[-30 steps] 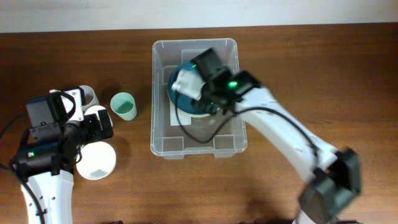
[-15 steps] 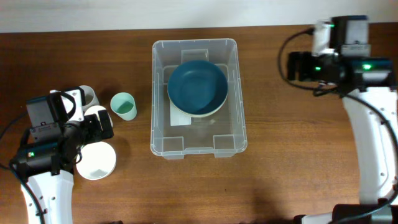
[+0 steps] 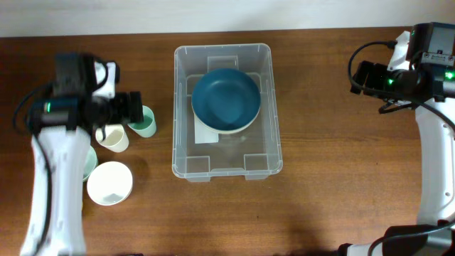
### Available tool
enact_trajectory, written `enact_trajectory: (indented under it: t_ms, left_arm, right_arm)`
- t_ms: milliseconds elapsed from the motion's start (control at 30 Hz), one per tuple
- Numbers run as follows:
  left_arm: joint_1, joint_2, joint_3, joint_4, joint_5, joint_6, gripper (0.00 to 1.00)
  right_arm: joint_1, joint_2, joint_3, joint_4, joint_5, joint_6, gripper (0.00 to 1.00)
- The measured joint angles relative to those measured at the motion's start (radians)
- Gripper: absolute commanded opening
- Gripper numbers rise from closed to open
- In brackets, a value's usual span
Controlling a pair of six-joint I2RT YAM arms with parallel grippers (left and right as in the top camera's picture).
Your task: Pack container
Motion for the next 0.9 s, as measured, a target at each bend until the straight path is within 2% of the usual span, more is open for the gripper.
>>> enact_trajectory:
  t_ms: [267, 467, 700, 833, 900]
  left_arm:
    - [-0.037, 0.283, 0.066, -0.008, 0.037, -0.003, 0.91]
    - [-0.101, 0.38, 0.067, 0.035, 0.049, -0.003, 0.91]
    - [-0.103, 0.493, 0.067, 0.034, 0.043, -0.003, 0.9]
    - [-0.103, 0.53, 0.067, 0.034, 0.028, -0.005, 0.7]
    - [-0.103, 0.532, 0.067, 0.034, 0.013, -0.006, 0.54]
  right_arm:
    - [0.0, 0.003, 0.0, 0.0, -0.005, 0.001, 0.99]
    - [0.0, 0.003, 0.0, 0.0, -0.007, 0.001, 0.99]
    - [0.0, 0.003, 0.0, 0.0, -0.008, 0.001, 0.99]
    - [0.0, 0.003, 0.0, 0.0, -0.008, 0.001, 0.99]
    - [0.0, 0.004, 0.0, 0.0, -0.008, 0.001, 0.99]
